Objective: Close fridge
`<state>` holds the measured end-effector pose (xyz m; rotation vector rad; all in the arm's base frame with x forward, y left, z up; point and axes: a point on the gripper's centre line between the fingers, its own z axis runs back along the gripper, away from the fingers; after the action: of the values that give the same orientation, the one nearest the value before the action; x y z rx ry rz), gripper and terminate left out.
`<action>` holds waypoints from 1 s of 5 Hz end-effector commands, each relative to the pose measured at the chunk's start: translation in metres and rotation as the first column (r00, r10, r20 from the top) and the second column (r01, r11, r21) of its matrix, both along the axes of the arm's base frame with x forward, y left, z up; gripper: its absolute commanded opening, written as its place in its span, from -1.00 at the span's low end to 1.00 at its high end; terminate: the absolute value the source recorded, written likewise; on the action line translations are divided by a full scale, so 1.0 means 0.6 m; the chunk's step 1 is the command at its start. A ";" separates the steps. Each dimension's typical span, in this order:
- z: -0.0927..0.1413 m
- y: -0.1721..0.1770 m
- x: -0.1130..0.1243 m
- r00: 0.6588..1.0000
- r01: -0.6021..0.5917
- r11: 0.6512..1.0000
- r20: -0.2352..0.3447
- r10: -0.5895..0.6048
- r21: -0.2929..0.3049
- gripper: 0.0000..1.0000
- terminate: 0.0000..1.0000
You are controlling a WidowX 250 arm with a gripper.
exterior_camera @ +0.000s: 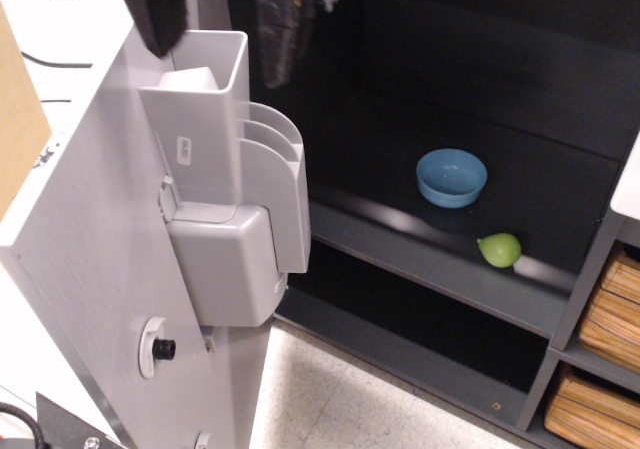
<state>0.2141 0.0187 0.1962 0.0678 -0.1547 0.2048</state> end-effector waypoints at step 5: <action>-0.073 0.033 -0.028 0.996 -0.087 0.994 0.040 0.085 0.065 1.00 -1.00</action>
<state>0.1964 0.0365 0.1452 0.1313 -0.1674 0.2923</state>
